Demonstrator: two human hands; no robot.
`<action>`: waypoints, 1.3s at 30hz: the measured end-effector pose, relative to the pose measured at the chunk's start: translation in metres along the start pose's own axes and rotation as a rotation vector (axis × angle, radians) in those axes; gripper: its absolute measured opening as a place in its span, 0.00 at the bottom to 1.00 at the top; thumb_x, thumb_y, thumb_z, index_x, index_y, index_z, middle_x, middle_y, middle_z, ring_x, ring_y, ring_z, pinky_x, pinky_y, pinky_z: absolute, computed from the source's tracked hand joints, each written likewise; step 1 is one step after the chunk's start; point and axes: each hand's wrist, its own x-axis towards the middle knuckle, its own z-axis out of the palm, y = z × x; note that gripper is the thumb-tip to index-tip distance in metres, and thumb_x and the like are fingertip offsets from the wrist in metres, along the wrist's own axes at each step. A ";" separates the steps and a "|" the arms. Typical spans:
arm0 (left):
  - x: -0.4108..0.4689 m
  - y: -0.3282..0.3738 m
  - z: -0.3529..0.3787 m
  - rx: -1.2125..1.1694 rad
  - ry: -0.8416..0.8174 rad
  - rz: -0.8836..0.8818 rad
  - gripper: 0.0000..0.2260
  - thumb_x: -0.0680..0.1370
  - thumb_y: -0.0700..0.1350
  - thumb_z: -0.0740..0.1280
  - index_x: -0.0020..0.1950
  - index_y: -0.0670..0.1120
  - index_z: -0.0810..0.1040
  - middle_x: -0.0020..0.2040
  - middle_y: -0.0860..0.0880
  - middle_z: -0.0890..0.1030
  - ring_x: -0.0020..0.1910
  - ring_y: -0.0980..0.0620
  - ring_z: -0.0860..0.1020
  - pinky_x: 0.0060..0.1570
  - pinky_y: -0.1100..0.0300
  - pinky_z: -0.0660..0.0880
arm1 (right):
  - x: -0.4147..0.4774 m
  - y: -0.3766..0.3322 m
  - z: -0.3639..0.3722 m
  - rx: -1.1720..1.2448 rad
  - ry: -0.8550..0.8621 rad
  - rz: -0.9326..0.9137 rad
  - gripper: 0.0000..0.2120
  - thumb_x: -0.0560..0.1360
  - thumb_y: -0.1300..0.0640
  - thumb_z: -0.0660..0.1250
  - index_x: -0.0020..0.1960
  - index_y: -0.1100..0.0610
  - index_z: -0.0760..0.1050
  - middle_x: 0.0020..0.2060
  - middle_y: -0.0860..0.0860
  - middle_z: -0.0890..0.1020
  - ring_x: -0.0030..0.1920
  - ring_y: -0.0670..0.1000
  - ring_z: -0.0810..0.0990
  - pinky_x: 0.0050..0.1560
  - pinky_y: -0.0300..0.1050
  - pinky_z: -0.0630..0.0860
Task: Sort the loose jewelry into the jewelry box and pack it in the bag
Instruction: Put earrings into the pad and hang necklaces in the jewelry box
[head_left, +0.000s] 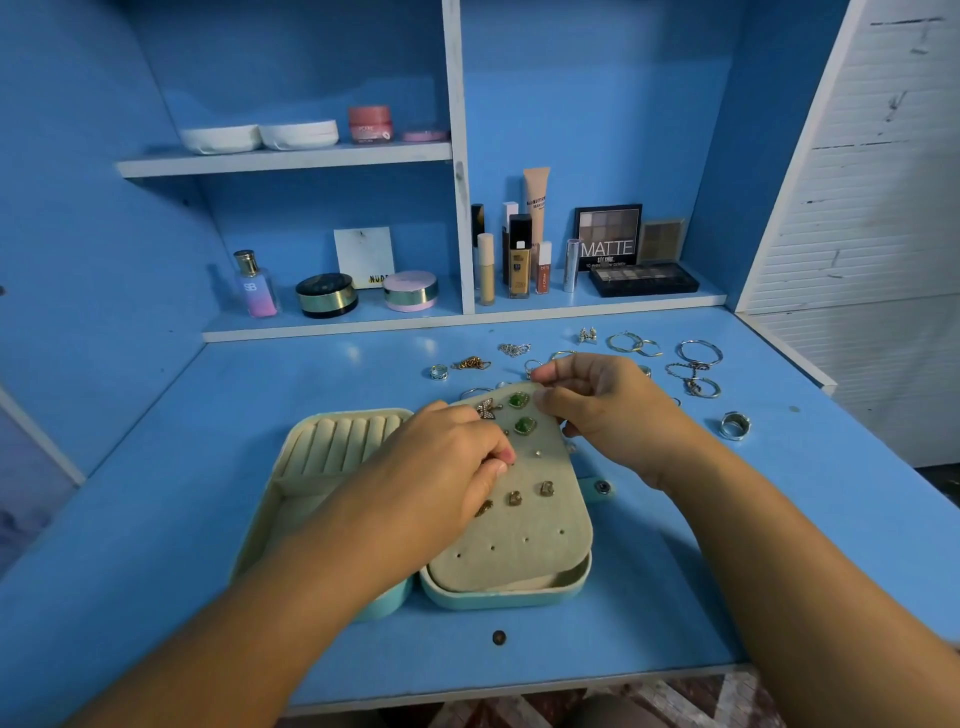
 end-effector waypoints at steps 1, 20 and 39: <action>0.001 0.000 0.000 0.001 -0.012 -0.004 0.09 0.82 0.48 0.61 0.58 0.53 0.79 0.50 0.58 0.75 0.51 0.60 0.67 0.49 0.68 0.62 | 0.000 0.000 0.000 -0.005 0.001 -0.001 0.05 0.76 0.60 0.67 0.51 0.54 0.78 0.39 0.49 0.82 0.33 0.39 0.78 0.37 0.34 0.75; 0.001 -0.003 -0.001 -0.063 -0.008 -0.048 0.07 0.81 0.47 0.63 0.53 0.52 0.81 0.49 0.57 0.76 0.51 0.59 0.70 0.52 0.64 0.68 | -0.001 -0.001 0.000 0.043 -0.005 -0.027 0.05 0.75 0.60 0.68 0.52 0.56 0.78 0.45 0.55 0.84 0.43 0.49 0.80 0.52 0.50 0.79; 0.001 0.001 0.005 -0.260 0.110 -0.119 0.06 0.77 0.43 0.71 0.51 0.53 0.80 0.44 0.59 0.80 0.46 0.63 0.77 0.45 0.74 0.71 | 0.000 -0.001 0.000 0.108 -0.029 -0.050 0.06 0.76 0.61 0.67 0.53 0.58 0.78 0.41 0.51 0.83 0.39 0.44 0.81 0.43 0.38 0.80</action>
